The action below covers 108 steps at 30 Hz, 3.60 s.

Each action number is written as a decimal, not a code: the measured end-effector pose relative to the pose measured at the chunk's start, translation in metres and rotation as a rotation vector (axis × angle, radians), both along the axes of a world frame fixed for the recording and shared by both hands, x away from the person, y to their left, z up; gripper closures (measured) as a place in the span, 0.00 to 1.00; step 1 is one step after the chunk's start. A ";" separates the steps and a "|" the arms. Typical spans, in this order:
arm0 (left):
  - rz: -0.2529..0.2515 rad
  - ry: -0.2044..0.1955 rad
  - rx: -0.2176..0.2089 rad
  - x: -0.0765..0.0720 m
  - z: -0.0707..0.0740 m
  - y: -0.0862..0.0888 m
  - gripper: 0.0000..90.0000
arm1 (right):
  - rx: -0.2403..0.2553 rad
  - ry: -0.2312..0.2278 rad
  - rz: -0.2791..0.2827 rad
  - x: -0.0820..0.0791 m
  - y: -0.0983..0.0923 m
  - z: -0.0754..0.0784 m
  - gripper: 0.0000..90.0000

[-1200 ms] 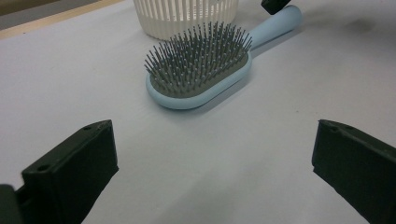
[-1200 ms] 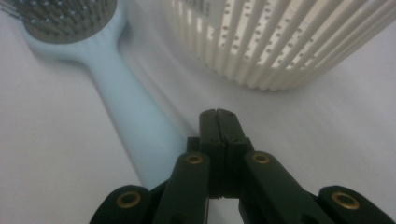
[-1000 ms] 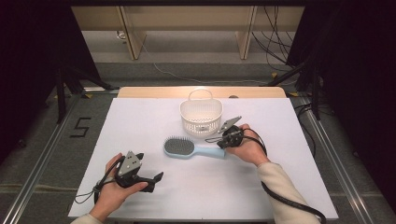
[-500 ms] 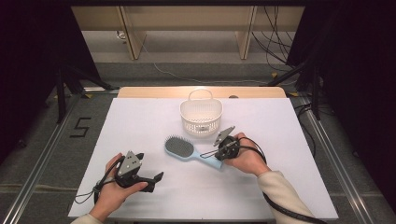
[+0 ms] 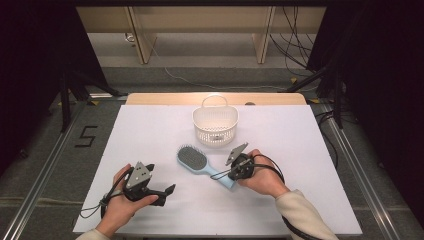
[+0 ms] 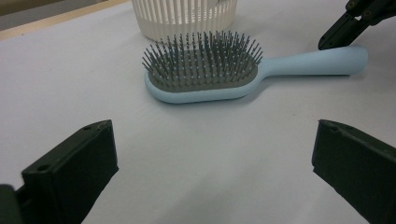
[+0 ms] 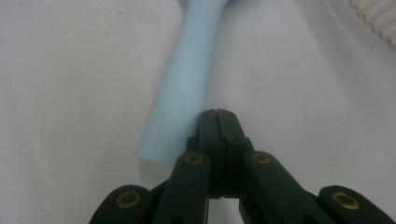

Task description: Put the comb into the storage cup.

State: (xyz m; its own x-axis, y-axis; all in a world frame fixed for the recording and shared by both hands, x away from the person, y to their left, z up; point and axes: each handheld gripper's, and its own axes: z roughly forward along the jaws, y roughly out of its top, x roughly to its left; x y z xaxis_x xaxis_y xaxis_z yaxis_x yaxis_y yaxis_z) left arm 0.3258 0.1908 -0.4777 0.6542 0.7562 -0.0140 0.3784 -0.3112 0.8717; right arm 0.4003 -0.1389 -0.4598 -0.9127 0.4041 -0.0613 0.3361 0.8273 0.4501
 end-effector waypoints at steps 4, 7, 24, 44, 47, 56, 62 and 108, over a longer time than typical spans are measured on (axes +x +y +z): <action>0.001 0.001 -0.002 0.000 0.000 0.000 0.00 | 0.006 0.008 0.006 -0.003 0.002 0.000 1.00; -0.001 0.002 -0.001 0.000 0.000 0.000 0.00 | 0.021 0.008 -0.001 -0.003 0.001 0.000 1.00; 0.016 -0.016 -0.011 0.001 0.002 0.003 0.01 | 0.549 -0.143 -0.199 -0.004 -0.059 0.026 0.36; 0.026 0.002 -0.004 0.003 0.000 0.004 0.00 | 0.608 -0.225 -0.187 -0.024 -0.067 0.034 0.17; 0.024 0.004 -0.006 0.003 -0.001 0.003 0.00 | 0.576 -0.219 -0.179 -0.025 -0.064 0.035 0.18; 0.016 0.009 -0.023 0.004 0.000 0.001 0.00 | 0.529 -0.204 -0.162 -0.026 -0.054 0.041 0.19; 0.016 -0.006 -0.027 0.004 0.002 0.001 0.00 | 0.516 -0.193 -0.152 -0.028 -0.046 0.045 0.18; -0.004 -0.006 -0.031 0.004 0.002 -0.002 0.00 | -0.026 0.090 -0.070 0.015 0.050 0.029 0.25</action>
